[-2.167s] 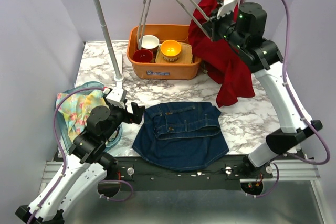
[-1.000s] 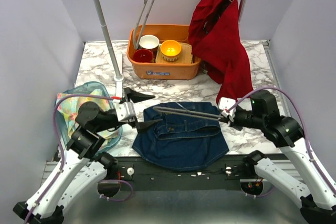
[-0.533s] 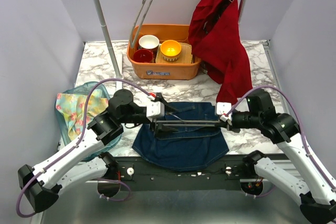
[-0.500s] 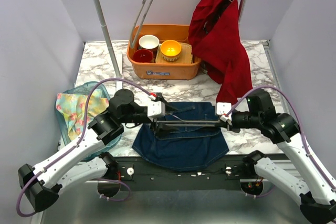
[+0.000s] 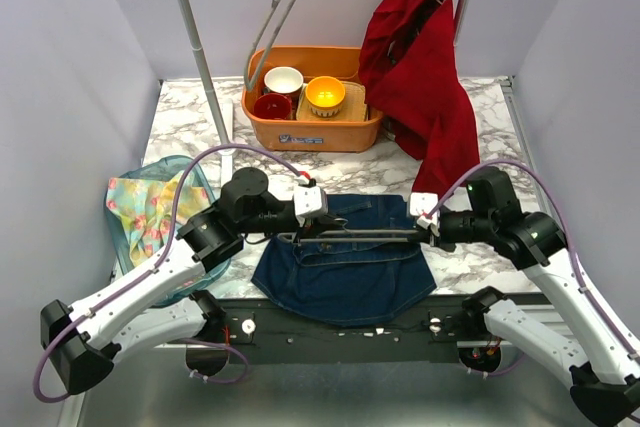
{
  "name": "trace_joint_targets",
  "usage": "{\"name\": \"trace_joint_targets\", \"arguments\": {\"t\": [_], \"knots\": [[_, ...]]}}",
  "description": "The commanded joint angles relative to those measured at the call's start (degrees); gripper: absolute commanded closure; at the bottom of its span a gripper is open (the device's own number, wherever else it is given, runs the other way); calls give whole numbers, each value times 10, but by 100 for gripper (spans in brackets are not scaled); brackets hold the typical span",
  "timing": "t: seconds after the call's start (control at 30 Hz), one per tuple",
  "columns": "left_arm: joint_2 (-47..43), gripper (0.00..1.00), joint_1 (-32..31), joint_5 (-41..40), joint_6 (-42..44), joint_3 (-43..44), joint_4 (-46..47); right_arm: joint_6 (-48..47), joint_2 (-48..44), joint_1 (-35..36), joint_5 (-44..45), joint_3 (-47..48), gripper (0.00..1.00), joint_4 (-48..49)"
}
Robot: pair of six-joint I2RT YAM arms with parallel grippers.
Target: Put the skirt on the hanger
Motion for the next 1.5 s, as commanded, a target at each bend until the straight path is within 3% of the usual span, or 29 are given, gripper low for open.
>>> {"name": "trace_joint_targets", "arguments": {"t": [0.0,0.07,0.13,0.17,0.23,0.43,0.57,0.7,0.8,0.83,0.97,1.03,1.13,1.23,1.27,1.33,1.37,1.47], "knots": [[-24,100,-10,-28,-36,-12,-2,17,2,-2,1,5,99,13],[-41,61,-9,-47,-25,-17,-13,14,4,-1,-5,9,99,6],[-55,29,-9,-69,2,-19,-31,6,4,-1,-10,16,99,-8],[-74,21,-9,-82,21,-19,-58,3,4,-1,-13,20,99,-13],[-98,11,-9,-119,77,-26,-82,-10,1,-1,-16,26,99,-28],[-158,8,-8,-146,181,-63,-143,-33,-3,-1,-26,39,99,-57],[-121,11,-8,-93,208,-82,-153,-39,-4,-1,-39,47,99,-61],[-104,14,-8,-107,211,-98,-127,-48,-8,-1,-49,53,99,-69],[-89,24,-8,-101,211,-99,-120,-48,-10,-1,-54,53,99,-70],[-85,28,-8,-99,211,-99,-120,-49,-11,-1,-53,53,99,-70],[-73,60,-8,-98,204,-99,-117,-50,-11,-1,-55,50,99,-68],[-73,67,-8,-90,203,-100,-117,-50,-11,-1,-57,48,100,-66],[-70,100,-9,-79,195,-98,-118,-50,-8,-1,-62,42,99,-66],[-70,100,-9,-67,170,-94,-103,-53,3,-1,-76,40,99,-70],[-65,100,-9,-65,155,-92,-99,-55,8,-1,-79,41,86,-73],[-54,100,-8,-55,133,-82,-91,-60,35,-1,-91,57,75,-94],[-37,100,-8,-42,115,-77,-90,-70,46,-1,-95,65,59,-102],[7,100,-8,-27,86,-54,-88,-83,92,0,-123,103,48,-129]]}}
